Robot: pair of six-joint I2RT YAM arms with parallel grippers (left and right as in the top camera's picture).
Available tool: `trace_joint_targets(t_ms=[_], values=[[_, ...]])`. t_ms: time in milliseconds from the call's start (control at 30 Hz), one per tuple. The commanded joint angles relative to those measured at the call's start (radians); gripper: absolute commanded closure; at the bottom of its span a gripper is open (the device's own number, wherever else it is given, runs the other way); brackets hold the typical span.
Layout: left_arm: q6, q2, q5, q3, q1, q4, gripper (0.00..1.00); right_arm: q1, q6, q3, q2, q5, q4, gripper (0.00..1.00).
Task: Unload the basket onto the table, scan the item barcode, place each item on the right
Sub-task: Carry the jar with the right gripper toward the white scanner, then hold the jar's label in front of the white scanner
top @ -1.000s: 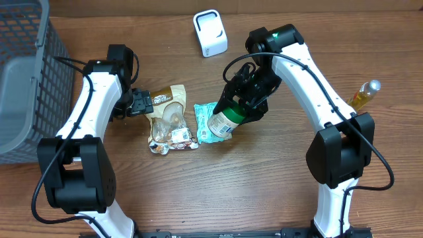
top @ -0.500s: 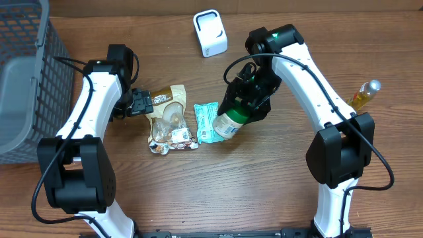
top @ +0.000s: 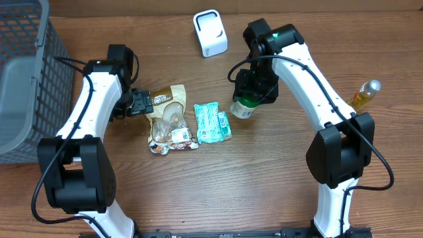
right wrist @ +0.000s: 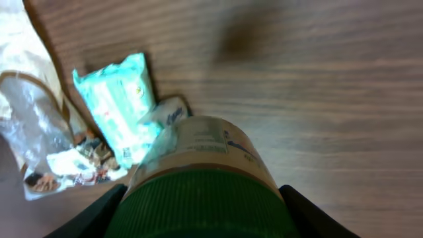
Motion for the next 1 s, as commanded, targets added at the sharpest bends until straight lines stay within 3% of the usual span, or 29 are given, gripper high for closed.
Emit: trace_joint_targets(t_ms=[0,533,600,967], values=[[0.019,0.007,-0.010,0.014,0.003,0.001,0.00,0.002,0.000,0.020,-0.018,0.047,0.061,0.77],[0.019,0.007,-0.010,0.015,0.003,0.001,0.00,0.002,-0.005,0.020,-0.018,-0.112,0.644,0.73],[0.019,0.007,-0.010,0.015,0.003,0.002,0.00,0.003,-0.037,0.020,-0.018,-0.105,0.742,0.68],[0.019,0.007,-0.010,0.015,0.003,0.001,0.00,0.025,-0.142,0.020,0.005,0.061,1.120,0.72]])
